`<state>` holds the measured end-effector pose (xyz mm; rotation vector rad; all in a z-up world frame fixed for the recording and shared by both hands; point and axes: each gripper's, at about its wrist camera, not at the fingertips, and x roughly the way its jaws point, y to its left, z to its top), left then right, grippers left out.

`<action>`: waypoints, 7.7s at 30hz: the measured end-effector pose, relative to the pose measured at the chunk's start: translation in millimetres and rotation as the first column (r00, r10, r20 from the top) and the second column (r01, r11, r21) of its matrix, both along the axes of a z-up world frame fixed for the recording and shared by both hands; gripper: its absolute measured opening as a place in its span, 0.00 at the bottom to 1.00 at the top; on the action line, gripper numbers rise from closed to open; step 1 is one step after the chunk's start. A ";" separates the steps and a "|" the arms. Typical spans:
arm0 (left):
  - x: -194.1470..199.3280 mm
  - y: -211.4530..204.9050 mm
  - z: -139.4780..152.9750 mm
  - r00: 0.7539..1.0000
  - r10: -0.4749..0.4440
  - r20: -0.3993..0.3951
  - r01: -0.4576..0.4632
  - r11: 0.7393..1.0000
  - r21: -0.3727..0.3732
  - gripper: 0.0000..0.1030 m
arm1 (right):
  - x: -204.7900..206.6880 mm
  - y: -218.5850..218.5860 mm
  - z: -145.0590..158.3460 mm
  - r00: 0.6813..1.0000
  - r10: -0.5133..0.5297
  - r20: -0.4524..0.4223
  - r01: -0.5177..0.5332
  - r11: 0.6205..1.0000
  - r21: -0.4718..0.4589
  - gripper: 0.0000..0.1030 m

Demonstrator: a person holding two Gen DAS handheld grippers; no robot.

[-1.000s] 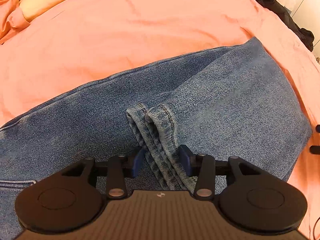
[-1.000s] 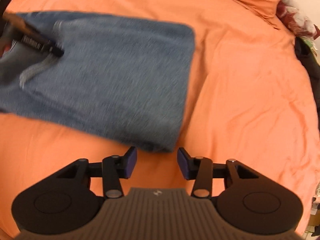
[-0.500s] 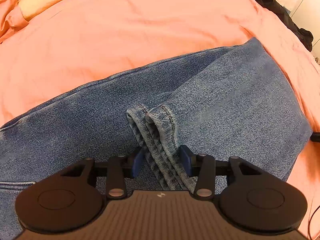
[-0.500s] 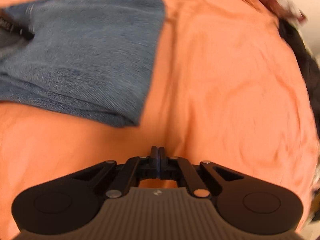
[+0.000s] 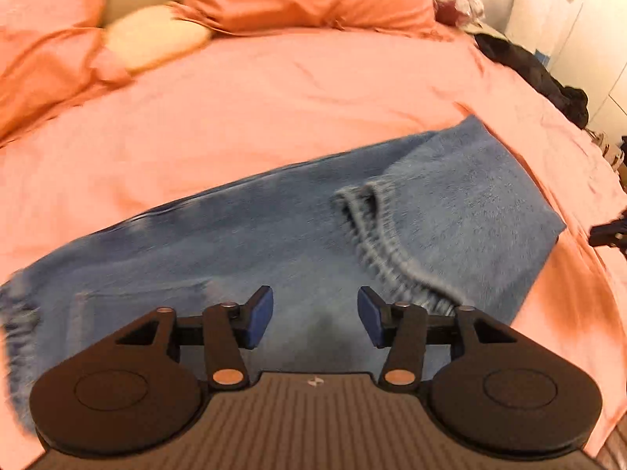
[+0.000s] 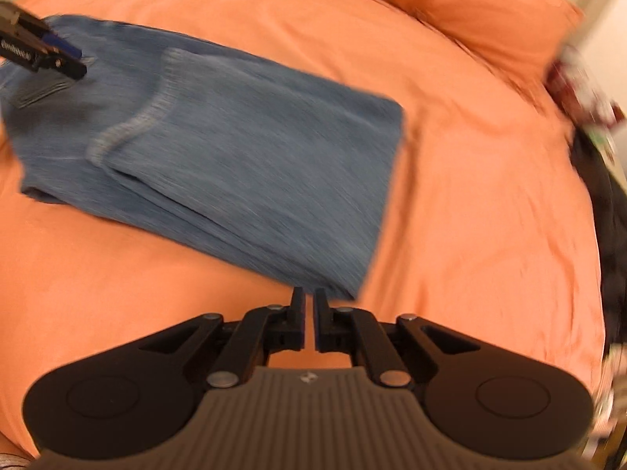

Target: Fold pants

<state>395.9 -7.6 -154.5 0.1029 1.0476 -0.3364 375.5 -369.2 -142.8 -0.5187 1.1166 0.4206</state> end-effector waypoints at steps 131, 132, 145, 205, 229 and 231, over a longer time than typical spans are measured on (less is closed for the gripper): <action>-33.0 -141.6 -33.5 0.956 -0.295 0.010 0.287 0.937 0.200 0.79 | 56.3 -29.2 49.0 0.991 -0.130 0.014 0.122 0.955 0.271 0.03; -37.8 -137.5 -35.0 0.956 -0.294 0.012 0.285 0.935 0.209 0.80 | 52.1 -33.8 50.7 0.991 -0.134 0.009 0.127 0.956 0.263 0.03; -57.1 -108.5 -65.9 0.968 -0.229 -0.100 0.243 0.956 0.165 0.47 | 40.5 -49.4 -30.3 0.957 -0.281 -0.076 0.290 0.942 0.168 0.02; 35.3 -86.9 -34.6 1.000 -0.003 0.029 0.001 0.998 0.069 0.42 | 114.1 -68.9 -7.2 0.880 -0.474 0.025 0.436 0.829 0.349 0.31; -60.9 -94.0 -51.0 0.986 -0.164 -0.029 0.166 0.982 0.093 0.43 | 24.8 -91.9 -26.9 0.884 -0.468 0.001 0.436 0.823 0.363 0.20; -59.3 -81.8 -39.5 0.993 -0.116 0.005 0.115 0.992 0.042 0.52 | 16.9 -106.9 -20.5 0.852 -0.522 -0.040 0.486 0.759 0.434 0.35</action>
